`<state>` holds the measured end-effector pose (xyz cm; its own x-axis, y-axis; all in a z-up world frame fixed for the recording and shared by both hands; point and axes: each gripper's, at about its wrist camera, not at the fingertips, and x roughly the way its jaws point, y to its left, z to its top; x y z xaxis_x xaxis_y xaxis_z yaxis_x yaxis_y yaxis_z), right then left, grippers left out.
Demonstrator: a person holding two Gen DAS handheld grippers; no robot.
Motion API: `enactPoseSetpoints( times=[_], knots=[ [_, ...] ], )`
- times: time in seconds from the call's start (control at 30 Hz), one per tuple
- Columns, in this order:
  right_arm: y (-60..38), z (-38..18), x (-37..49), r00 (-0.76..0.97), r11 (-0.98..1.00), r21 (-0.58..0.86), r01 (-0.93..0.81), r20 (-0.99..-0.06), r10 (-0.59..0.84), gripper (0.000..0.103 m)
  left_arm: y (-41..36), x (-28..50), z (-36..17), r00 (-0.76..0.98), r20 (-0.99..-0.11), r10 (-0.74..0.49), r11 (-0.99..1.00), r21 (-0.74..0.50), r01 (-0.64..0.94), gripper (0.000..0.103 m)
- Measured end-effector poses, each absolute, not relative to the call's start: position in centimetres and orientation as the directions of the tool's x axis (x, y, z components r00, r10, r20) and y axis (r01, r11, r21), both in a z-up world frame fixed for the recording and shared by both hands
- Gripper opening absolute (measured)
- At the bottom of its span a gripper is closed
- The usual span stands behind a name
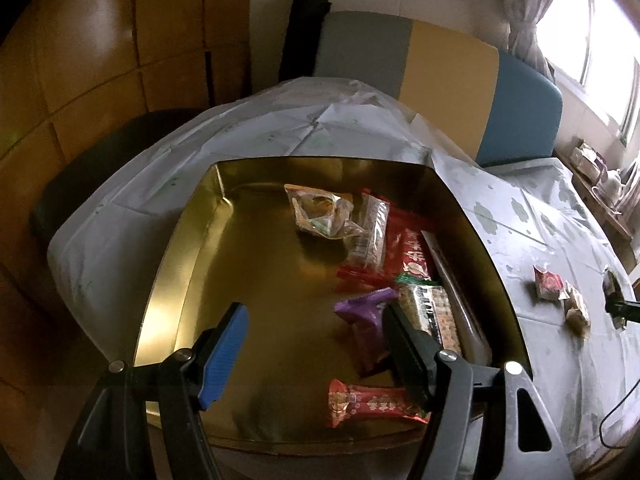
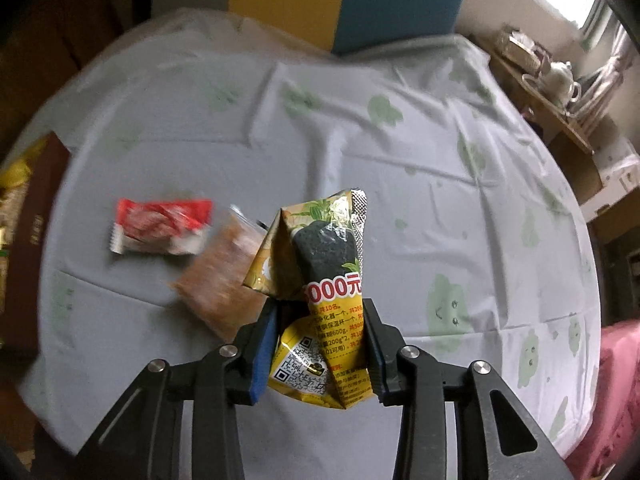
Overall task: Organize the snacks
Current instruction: 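Carry the yellow packet into the gold tray and release with the right tool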
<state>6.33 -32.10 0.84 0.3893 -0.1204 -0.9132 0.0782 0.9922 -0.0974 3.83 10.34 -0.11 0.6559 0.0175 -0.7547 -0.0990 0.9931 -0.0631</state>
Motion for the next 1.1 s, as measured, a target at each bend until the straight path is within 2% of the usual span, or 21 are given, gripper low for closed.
enactPoseSetpoints(
  times=[0.1, 0.27, 0.63, 0.87, 1.1],
  knots=[
    [-30.2, 2.3, 6.0, 0.431, 0.996, -0.071, 0.048, -0.898, -0.085, 0.040, 10.6, 3.7, 0.2, 0.667, -0.744, 0.024, 0.992, -0.062, -0.106, 0.071],
    [-25.4, 3.9, 6.2, 0.464, 0.996, 0.044, -0.074, -0.883, 0.074, 0.039, 11.5, 3.5, 0.6, 0.677, -0.735, 0.039, 0.990, -0.064, -0.126, 0.071],
    [-10.7, 4.7, 7.4, 0.356, 0.887, 0.281, -0.368, -0.838, 0.413, 0.040, 14.7, 2.4, 1.1, 0.700, -0.706, 0.108, 0.970, -0.080, -0.231, 0.071],
    [-3.0, 4.4, 8.4, 0.270, 0.824, 0.356, -0.441, -0.823, 0.500, 0.040, 17.8, 1.7, 1.3, 0.704, -0.692, 0.162, 0.944, -0.100, -0.315, 0.070],
    [2.4, 0.3, 10.7, 0.190, 0.808, 0.398, -0.434, -0.836, 0.514, 0.044, 18.5, 1.7, 0.2, 0.680, -0.716, 0.157, 0.942, -0.097, -0.320, 0.070]
  ],
)
